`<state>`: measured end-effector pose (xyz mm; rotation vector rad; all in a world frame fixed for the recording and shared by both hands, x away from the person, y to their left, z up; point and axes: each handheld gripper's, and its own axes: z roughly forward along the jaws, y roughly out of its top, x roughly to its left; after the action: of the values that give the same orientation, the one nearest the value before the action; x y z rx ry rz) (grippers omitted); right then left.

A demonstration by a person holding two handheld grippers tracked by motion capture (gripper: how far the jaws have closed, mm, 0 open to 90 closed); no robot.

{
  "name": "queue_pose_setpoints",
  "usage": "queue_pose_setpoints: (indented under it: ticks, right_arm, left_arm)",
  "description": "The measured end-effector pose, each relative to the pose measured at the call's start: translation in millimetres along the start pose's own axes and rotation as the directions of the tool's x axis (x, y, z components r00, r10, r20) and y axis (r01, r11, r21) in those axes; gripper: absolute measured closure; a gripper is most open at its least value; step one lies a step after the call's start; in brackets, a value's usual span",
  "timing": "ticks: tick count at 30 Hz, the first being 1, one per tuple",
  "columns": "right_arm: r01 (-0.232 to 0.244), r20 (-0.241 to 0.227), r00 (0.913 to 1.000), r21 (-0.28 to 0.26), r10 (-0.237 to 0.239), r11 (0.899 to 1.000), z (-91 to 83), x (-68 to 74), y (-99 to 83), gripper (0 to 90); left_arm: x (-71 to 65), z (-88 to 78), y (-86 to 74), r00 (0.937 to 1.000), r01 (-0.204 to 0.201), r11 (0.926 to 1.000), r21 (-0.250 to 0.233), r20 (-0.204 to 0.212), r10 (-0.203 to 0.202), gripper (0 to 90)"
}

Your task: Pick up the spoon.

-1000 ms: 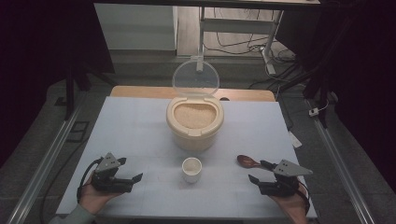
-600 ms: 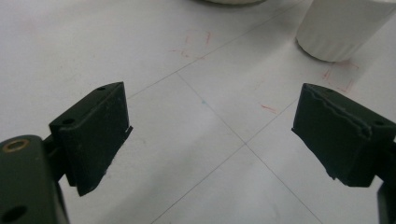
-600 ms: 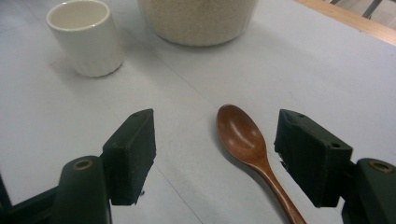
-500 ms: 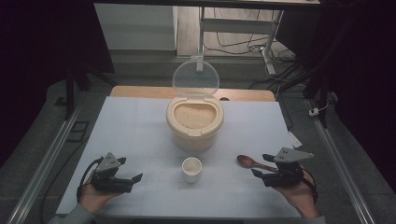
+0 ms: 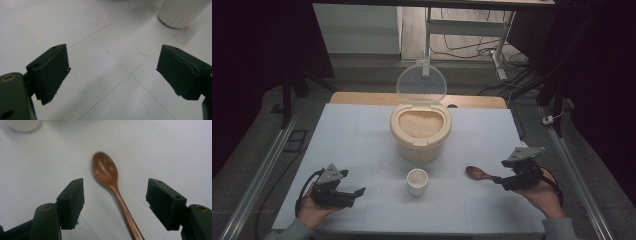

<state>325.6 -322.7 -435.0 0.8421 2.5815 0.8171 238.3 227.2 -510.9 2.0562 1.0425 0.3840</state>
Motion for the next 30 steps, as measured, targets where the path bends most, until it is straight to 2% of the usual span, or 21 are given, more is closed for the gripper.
queue_pose_setpoints:
  ticks: [2,5,8,13,15,18,24,30]
  right_arm:
    - [0.007,0.005,1.0000,0.038,-0.007,0.999,3.3,-4.6,-1.7,31.8]
    - [0.004,-0.001,1.0000,0.061,-0.004,0.998,7.3,-8.6,-3.7,33.1]
    - [0.011,-0.005,0.9999,0.119,-0.010,0.993,16.3,-16.1,-8.0,33.6]
    - [0.015,-0.008,0.9999,0.158,-0.014,0.987,22.9,-22.1,-11.5,34.5]
    - [0.026,-0.009,0.9996,0.188,-0.025,0.982,26.5,-24.8,-12.8,35.2]
    - [0.038,-0.013,0.9992,0.198,-0.037,0.979,28.9,-26.5,-13.8,36.0]
    - [0.054,-0.020,0.9985,0.243,-0.051,0.969,37.6,-27.4,-18.6,39.0]
    - [0.066,-0.047,0.9974,0.278,-0.055,0.958,46.2,-29.6,-22.7,47.2]
  left_arm:
    - [-0.1,0.2,0.0,1.0000,0.000,1.0000,0.002,0.001,0.000,10.7]
    - [-0.6,1.1,0.1,1.0000,-0.001,1.0000,0.005,0.001,0.001,10.7]
    - [-0.7,2.2,0.0,1.0000,-0.002,1.0000,0.009,0.001,0.002,10.7]
    - [-0.4,3.4,-0.4,1.0000,-0.005,0.9999,0.017,0.005,0.005,10.7]
    - [-0.3,3.5,-0.6,1.0000,-0.005,0.9998,0.017,0.005,0.005,10.6]
    - [-0.4,3.4,-0.9,1.0000,-0.007,0.9998,0.017,0.006,0.006,10.7]
    - [-0.3,4.0,-1.2,1.0000,-0.008,0.9997,0.021,0.005,0.007,10.6]
    - [-0.5,4.5,-1.4,0.9999,-0.010,0.9997,0.024,0.003,0.010,10.6]
